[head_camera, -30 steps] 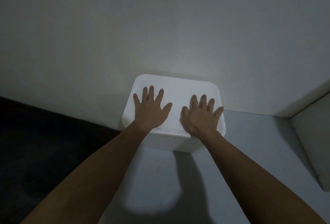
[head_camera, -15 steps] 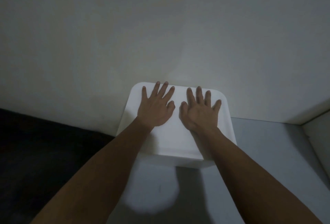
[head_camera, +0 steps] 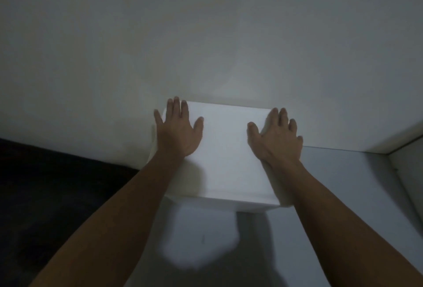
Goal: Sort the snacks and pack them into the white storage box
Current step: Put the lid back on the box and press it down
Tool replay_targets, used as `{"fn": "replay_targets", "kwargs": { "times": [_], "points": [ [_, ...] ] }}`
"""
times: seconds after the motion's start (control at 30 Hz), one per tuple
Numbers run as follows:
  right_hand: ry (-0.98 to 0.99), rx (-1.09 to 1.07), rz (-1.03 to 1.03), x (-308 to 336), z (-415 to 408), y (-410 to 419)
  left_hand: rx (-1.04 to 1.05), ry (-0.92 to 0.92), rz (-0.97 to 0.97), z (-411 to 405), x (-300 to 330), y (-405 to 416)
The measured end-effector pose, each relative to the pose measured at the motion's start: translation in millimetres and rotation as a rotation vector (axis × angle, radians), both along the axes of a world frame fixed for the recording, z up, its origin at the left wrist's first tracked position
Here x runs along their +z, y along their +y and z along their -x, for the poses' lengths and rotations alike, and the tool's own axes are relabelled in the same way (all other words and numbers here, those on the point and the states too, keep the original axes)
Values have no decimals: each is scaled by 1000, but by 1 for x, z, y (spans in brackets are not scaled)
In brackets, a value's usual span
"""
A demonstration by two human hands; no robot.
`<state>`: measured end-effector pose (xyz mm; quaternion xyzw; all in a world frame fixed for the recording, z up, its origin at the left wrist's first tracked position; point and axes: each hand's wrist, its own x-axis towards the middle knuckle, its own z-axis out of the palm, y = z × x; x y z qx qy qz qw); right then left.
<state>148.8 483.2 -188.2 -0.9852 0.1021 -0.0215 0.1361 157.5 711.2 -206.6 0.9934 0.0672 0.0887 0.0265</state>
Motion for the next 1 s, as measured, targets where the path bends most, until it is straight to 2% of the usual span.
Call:
{"fn": "replay_targets", "kwargs": {
  "times": [0.17,0.27,0.37,0.47,0.53,0.67,0.83,0.93,1.0],
  "points": [
    [-26,4,-48,8,-3,3,-39,-10,57,-4,4,4],
    [13,60,-81,11,-2,-3,-91,70,117,-2,16,14],
    [120,136,-134,15,-2,-19,-142,243,286,0,31,34],
    [145,153,-169,16,15,-28,-148,260,424,27,32,50],
    [147,137,-193,16,35,-28,-120,231,464,50,21,50],
    [156,112,-191,14,73,-24,-114,91,368,80,7,44],
    [49,39,-194,13,78,-20,-93,-2,334,79,3,39],
    [-106,-112,-337,10,80,-25,11,-65,514,81,5,36],
    [-99,-190,-476,10,80,-30,162,-219,669,87,5,36]
  ]
}}
